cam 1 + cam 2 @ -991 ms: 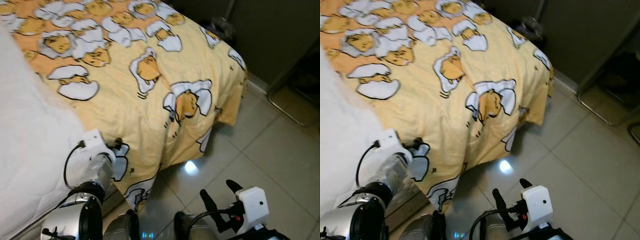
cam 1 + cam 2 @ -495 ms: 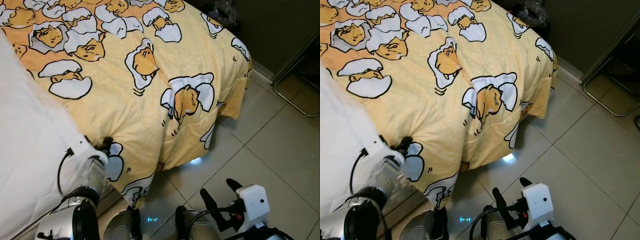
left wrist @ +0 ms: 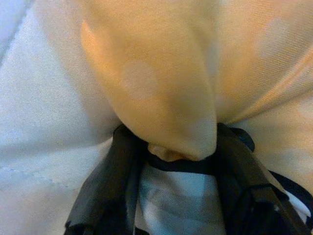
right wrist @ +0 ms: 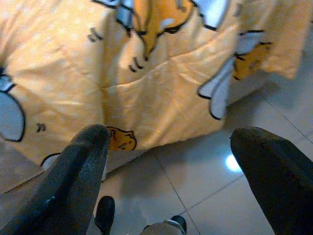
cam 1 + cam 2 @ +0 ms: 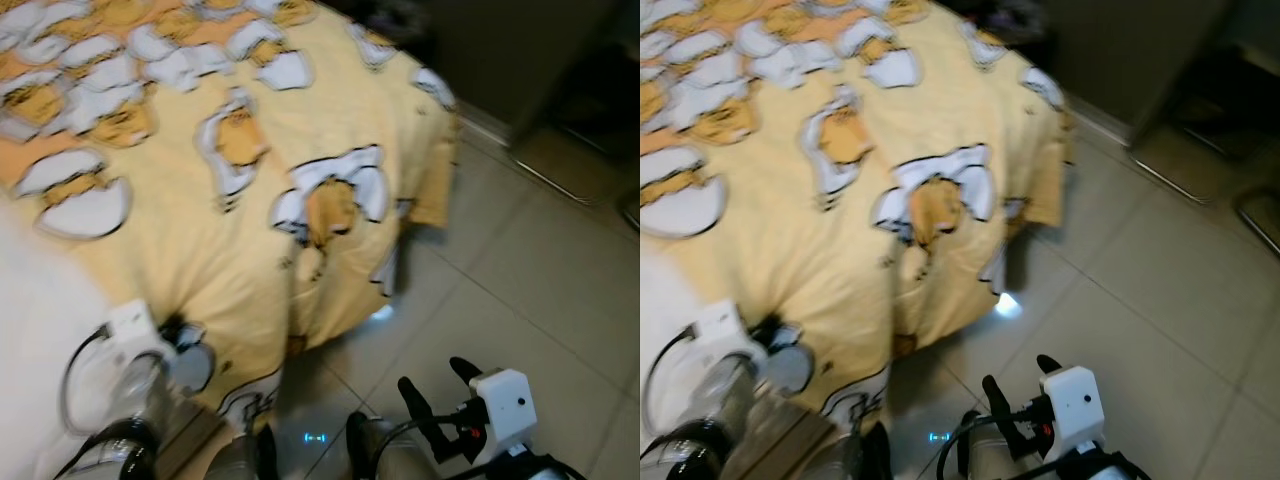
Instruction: Clean up the room
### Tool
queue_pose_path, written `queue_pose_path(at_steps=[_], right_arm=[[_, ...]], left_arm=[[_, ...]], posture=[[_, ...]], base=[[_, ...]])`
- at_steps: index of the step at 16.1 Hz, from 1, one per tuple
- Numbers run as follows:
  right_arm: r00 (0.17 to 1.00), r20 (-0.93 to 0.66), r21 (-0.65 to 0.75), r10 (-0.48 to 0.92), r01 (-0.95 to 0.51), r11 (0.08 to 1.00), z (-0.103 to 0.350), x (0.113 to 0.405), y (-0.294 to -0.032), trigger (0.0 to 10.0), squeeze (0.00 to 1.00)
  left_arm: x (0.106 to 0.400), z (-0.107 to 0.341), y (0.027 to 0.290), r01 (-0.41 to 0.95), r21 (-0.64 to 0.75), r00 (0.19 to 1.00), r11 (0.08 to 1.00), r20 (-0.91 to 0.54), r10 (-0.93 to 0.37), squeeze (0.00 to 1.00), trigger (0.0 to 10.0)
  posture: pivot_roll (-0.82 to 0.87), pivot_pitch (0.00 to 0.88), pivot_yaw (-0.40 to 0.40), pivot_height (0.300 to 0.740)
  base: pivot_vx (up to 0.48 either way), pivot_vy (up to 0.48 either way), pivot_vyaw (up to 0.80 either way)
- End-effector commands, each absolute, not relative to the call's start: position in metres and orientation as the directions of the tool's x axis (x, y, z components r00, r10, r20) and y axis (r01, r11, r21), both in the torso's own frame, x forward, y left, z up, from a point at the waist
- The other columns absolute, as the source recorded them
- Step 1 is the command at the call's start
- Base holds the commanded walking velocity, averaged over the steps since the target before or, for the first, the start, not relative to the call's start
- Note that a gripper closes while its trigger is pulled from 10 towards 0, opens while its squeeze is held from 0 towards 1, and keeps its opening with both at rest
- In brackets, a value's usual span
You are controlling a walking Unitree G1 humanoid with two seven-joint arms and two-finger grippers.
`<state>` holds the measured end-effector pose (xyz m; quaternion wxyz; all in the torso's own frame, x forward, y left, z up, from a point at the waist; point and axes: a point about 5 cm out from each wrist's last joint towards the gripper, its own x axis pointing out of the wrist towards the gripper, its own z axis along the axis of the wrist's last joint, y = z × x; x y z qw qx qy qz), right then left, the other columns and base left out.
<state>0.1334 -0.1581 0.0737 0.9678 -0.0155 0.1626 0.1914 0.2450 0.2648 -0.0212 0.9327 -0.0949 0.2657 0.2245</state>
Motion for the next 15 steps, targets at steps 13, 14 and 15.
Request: queue_pose_path(at_steps=[13,14,15], right_arm=[[0.873,-0.287,0.077,0.395,-0.390,0.917,0.070,0.157,-0.152,10.0,0.00],[0.841,-0.288,0.096,0.458,-0.451,0.887,0.069,0.163,-0.142,10.0,0.00],[0.823,-0.282,0.123,0.493,-0.479,0.869,0.069,0.169,-0.135,10.0,0.00]], left_arm=[[0.120,-0.043,0.352,-0.585,0.413,0.419,0.698,-0.584,0.696,0.00,0.0],[0.124,-0.046,0.343,-0.566,0.401,0.441,0.720,-0.590,0.676,0.00,0.0],[0.129,-0.048,0.337,-0.557,0.387,0.457,0.735,-0.595,0.661,0.00,0.0]], posture=[[-0.20,0.196,0.033,0.740],[-0.20,0.197,0.036,0.740],[-0.20,0.197,0.035,0.740]], base=[[0.000,0.000,0.06],[0.000,0.000,0.71],[0.000,0.000,0.70]])
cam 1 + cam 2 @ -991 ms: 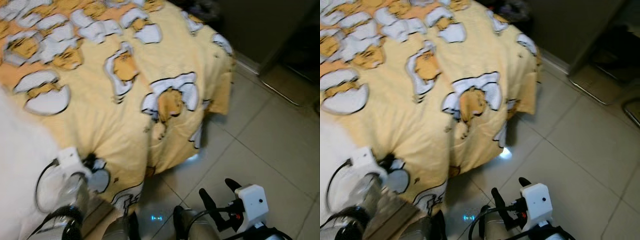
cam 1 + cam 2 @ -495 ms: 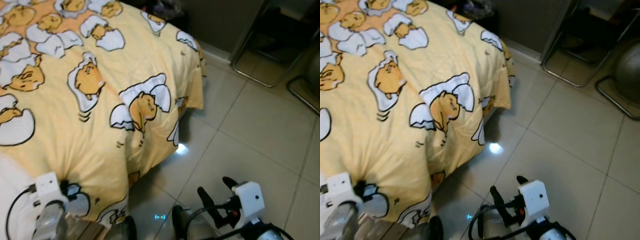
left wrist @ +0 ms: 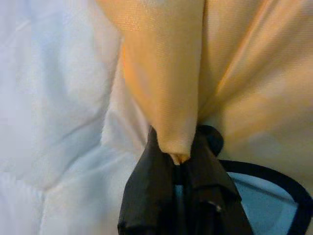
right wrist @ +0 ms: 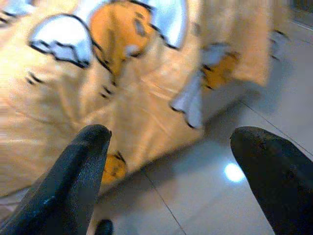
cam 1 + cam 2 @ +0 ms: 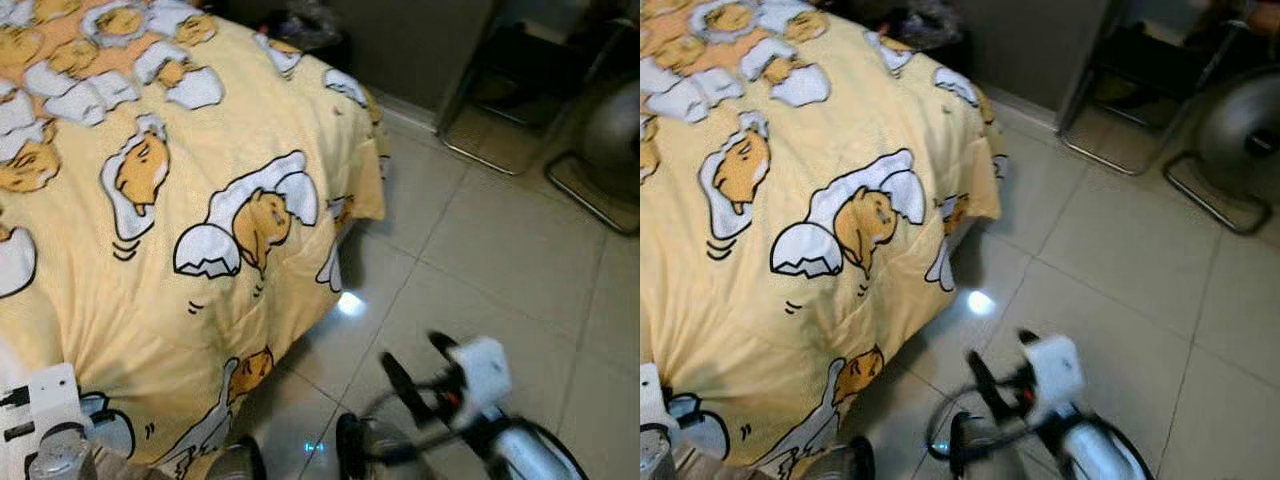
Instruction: Clean up the room
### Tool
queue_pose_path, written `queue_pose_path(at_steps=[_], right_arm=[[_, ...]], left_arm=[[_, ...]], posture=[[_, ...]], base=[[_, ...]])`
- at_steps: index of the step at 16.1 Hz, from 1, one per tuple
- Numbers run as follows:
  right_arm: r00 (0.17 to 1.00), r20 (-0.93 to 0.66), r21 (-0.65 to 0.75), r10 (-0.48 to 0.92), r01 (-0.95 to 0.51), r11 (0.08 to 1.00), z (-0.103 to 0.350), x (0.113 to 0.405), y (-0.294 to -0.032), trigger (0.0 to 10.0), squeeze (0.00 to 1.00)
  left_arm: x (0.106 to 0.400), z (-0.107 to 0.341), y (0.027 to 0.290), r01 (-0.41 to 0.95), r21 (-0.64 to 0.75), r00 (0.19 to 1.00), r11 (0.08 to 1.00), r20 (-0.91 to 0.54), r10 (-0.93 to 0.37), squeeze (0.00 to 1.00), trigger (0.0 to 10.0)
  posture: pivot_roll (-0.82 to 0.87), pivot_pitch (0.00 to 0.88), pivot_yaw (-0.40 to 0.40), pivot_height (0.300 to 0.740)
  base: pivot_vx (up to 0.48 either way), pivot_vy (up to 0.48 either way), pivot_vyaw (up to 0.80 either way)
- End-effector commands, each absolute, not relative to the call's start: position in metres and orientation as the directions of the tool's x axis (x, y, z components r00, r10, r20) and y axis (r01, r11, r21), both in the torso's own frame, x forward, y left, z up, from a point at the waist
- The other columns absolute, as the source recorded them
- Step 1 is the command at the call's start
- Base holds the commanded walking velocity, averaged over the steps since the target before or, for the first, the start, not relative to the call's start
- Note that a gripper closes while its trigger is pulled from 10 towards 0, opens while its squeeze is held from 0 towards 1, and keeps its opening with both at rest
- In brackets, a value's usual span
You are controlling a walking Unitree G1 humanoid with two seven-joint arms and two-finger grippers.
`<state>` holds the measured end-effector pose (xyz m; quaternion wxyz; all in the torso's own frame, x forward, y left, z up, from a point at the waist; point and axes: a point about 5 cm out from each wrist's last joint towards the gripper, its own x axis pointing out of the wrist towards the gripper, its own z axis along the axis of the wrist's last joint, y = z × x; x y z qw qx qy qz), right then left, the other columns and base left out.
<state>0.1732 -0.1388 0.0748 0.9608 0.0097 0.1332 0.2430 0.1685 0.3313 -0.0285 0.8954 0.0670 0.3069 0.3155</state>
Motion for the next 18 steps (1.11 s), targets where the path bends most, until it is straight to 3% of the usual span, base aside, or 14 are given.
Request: queue_pose_path(at_steps=[1,5,6,10,14,18], right_arm=[[0.810,-0.275,0.139,0.518,-0.500,0.855,0.069,0.173,-0.130,10.0,0.00],[0.770,-0.251,0.166,0.586,-0.562,0.810,0.071,0.185,-0.111,10.0,0.00],[0.760,-0.254,0.178,0.599,-0.572,0.801,0.070,0.186,-0.110,10.0,0.00],[0.732,-0.259,0.216,0.631,-0.593,0.776,0.070,0.185,-0.106,10.0,0.00],[0.732,-0.268,0.226,0.627,-0.585,0.779,0.069,0.182,-0.110,10.0,0.00],[0.740,-0.282,0.236,0.611,-0.564,0.791,0.066,0.182,-0.113,10.0,0.00]], left_arm=[[0.133,-0.049,0.332,-0.554,0.372,0.471,0.745,-0.597,0.649,0.00,0.0],[0.161,-0.055,0.288,-0.456,0.259,0.598,0.852,-0.620,0.508,0.00,0.0],[0.169,-0.054,0.276,-0.400,0.252,0.638,0.881,-0.614,0.464,0.00,10.0],[0.197,-0.039,0.254,-0.278,0.291,0.754,0.916,-0.525,0.395,0.00,10.0],[0.221,-0.020,0.241,-0.246,0.255,0.826,0.935,-0.451,0.340,0.00,10.0],[0.224,-0.014,0.228,-0.276,0.179,0.836,0.944,-0.441,0.328,0.00,10.0]], posture=[[-0.19,0.197,0.034,0.740],[-0.18,0.197,0.034,0.740],[-0.18,0.196,0.035,0.740],[-0.18,0.198,0.039,0.740],[-0.18,0.199,0.042,0.740],[-0.18,0.199,0.047,0.740]], base=[[0.000,0.000,0.70],[0.000,0.000,0.67],[0.000,0.000,0.64],[0.000,0.000,0.65],[0.000,0.000,0.64],[0.000,0.351,0.63]])
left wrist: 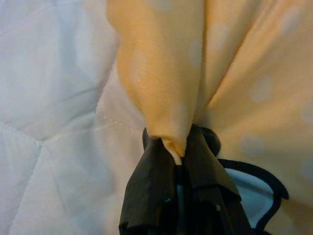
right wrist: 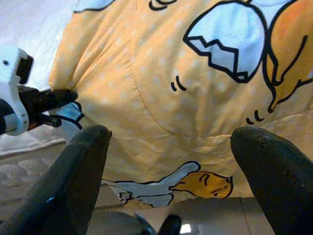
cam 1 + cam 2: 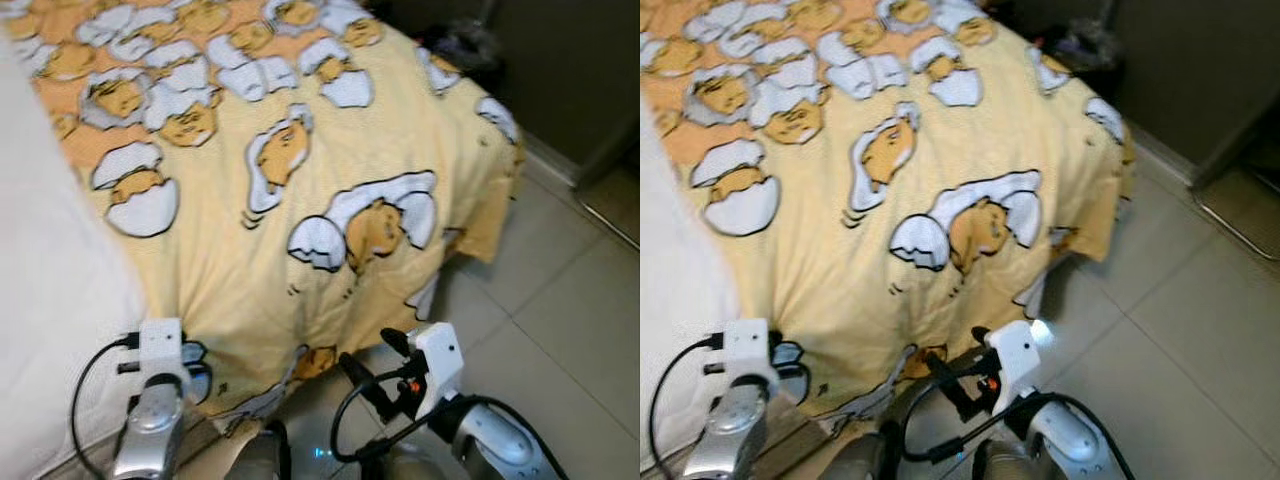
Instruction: Clean up the room
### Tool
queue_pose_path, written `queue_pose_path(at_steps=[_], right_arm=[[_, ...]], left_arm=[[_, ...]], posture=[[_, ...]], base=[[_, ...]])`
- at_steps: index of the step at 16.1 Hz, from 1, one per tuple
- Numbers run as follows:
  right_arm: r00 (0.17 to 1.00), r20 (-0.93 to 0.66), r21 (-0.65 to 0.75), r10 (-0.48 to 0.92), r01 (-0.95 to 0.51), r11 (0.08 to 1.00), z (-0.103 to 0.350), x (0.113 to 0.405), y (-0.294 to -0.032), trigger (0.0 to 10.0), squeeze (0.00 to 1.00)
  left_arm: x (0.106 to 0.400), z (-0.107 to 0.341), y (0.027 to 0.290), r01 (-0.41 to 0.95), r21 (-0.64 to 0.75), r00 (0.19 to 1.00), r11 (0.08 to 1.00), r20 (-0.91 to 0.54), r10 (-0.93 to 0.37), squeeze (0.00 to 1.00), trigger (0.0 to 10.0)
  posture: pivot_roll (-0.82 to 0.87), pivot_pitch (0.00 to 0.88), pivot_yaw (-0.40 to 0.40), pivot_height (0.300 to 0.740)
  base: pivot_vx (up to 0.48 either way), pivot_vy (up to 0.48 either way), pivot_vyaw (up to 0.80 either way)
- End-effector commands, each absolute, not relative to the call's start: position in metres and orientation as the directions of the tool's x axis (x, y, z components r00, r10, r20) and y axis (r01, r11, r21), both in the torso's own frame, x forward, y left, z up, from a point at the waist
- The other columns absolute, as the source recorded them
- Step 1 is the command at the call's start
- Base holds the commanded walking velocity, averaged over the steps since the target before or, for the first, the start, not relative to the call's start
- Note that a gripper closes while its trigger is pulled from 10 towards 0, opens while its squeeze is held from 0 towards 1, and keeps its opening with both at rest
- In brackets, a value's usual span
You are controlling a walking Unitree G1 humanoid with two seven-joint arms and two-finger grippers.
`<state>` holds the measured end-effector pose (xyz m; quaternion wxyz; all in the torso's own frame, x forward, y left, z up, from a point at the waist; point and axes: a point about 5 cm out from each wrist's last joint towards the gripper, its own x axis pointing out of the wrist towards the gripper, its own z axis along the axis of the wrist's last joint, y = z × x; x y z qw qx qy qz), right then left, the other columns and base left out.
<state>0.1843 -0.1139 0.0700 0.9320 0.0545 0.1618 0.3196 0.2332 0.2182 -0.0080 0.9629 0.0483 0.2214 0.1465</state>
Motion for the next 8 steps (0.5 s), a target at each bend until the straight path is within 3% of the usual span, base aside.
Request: queue_pose_path(at_steps=[1,5,7,8], right_arm=[[0.742,-0.289,0.232,0.605,-0.559,0.796,0.0646,0.1811,-0.1148,10.0,0.01],[0.734,-0.296,0.232,0.611,-0.565,0.792,0.0635,0.1802,-0.1153,10.0,0.04],[0.734,-0.299,0.218,0.610,-0.569,0.793,0.0631,0.1799,-0.1168,10.0,0.05],[0.744,-0.303,0.214,0.595,-0.555,0.804,0.0620,0.1805,-0.1182,10.0,0.00]], left_arm=[[0.2226,-0.0137,0.2226,-0.279,0.166,0.831,0.946,-0.452,0.324,0.00,10.0],[0.2195,-0.0140,0.2161,-0.278,0.157,0.826,0.948,-0.464,0.319,0.00,10.0],[0.2211,-0.0103,0.2139,-0.268,0.168,0.834,0.949,-0.452,0.316,0.00,10.0],[0.2229,-0.0097,0.2134,-0.268,0.168,0.832,0.949,-0.455,0.316,0.00,10.0]], posture=[[-0.18,0.199,0.047,0.740],[-0.18,0.198,0.047,0.740],[-0.18,0.198,0.048,0.740],[-0.18,0.196,0.049,0.740]], base=[[0.000,0.454,0.61],[-0.063,0.441,0.60],[0.000,0.000,0.60],[0.000,0.000,0.61]])
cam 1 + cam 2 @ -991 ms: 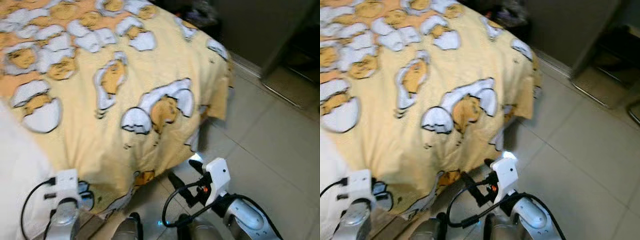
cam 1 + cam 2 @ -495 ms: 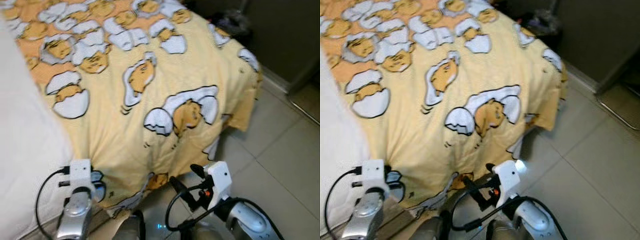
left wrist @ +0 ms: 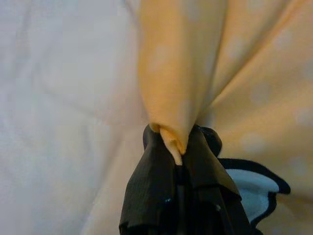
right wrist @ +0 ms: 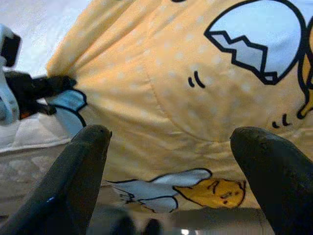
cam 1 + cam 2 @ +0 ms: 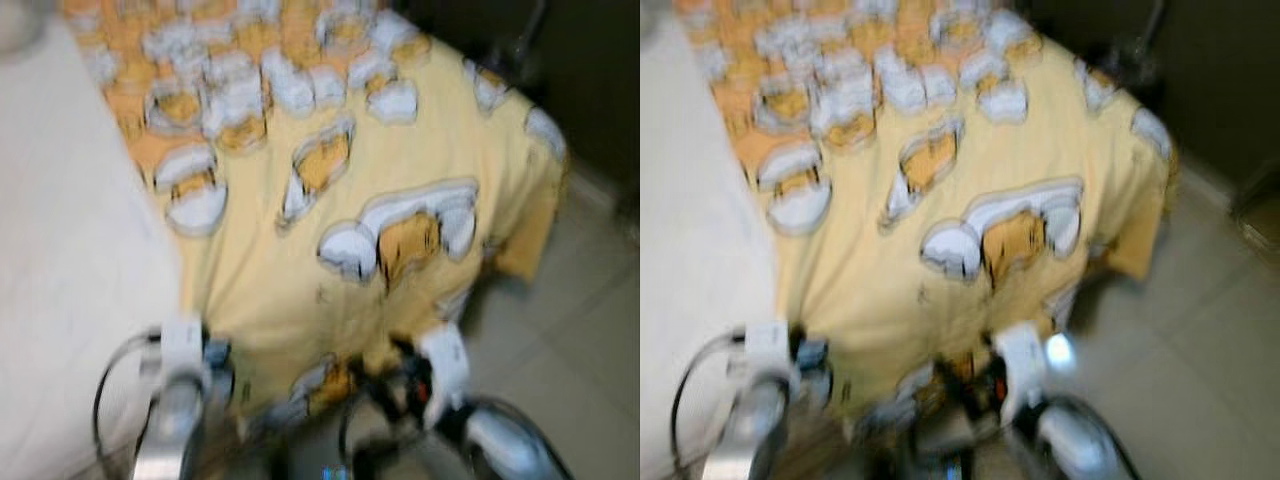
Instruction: Clean up the room
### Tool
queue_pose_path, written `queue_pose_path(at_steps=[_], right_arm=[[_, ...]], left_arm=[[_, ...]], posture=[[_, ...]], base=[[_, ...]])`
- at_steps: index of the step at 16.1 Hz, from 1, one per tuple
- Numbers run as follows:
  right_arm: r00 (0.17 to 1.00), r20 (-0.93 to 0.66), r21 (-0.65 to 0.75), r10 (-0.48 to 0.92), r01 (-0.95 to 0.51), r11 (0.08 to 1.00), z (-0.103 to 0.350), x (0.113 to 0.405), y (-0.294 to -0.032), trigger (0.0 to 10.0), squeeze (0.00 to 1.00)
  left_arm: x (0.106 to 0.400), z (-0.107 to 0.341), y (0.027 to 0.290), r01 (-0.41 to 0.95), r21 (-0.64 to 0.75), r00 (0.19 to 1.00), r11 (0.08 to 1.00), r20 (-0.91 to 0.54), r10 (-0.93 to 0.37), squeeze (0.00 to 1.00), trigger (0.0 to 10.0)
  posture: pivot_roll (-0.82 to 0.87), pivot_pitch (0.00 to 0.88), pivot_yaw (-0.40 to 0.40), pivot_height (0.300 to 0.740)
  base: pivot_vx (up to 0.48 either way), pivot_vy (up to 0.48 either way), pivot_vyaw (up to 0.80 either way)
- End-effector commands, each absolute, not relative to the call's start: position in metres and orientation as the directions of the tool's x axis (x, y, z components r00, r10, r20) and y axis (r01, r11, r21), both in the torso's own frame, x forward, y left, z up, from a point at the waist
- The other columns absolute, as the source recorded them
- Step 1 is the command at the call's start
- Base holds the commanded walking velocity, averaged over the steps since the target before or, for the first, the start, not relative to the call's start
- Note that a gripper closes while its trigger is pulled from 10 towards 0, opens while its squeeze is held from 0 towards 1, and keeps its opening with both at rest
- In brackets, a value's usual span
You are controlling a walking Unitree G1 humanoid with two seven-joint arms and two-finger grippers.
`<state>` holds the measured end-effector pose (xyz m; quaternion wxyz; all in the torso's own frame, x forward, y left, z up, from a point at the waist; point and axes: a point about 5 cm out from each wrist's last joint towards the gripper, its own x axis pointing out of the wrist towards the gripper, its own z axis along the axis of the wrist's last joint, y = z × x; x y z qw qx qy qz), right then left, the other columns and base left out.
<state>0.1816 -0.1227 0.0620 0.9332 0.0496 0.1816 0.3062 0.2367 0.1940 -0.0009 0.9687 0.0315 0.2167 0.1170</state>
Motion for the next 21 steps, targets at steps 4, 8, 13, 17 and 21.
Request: queue_pose_path(at_steps=[4,8,13,17,21], right_arm=[[0.748,-0.317,0.211,0.583,-0.544,0.812,0.059,0.180,-0.120,10.0,0.00],[0.741,-0.322,0.218,0.589,-0.548,0.808,0.058,0.178,-0.120,10.0,0.00],[0.741,-0.324,0.214,0.588,-0.548,0.809,0.056,0.179,-0.120,10.0,0.00],[0.739,-0.329,0.220,0.587,-0.545,0.809,0.055,0.176,-0.120,10.0,0.00],[0.802,-0.297,0.193,0.519,-0.481,0.855,0.058,0.188,-0.131,10.0,0.00]], left_arm=[[0.219,-0.012,0.206,-0.248,0.139,0.828,0.959,-0.483,0.284,0.00,10.0],[0.206,-0.025,0.196,-0.234,0.036,0.786,0.972,-0.582,0.211,0.00,10.0],[0.199,-0.029,0.169,-0.021,-0.024,0.799,1.000,-0.601,0.002,1.00,10.0],[0.183,-0.028,0.157,0.108,-0.053,0.760,0.993,-0.639,-0.117,1.00,10.0],[0.209,0.036,0.186,-0.022,0.041,0.954,0.999,-0.299,0.034,1.00,10.0]], posture=[[-0.18,0.196,0.053,0.740],[-0.17,0.193,0.050,0.740],[-0.17,0.173,0.049,0.740],[-0.17,0.157,0.051,0.740],[-0.13,0.104,0.045,0.740]], base=[[0.000,0.000,0.14],[0.000,0.000,0.00],[0.000,0.000,0.00],[0.000,0.000,0.00],[0.000,0.000,0.17]])
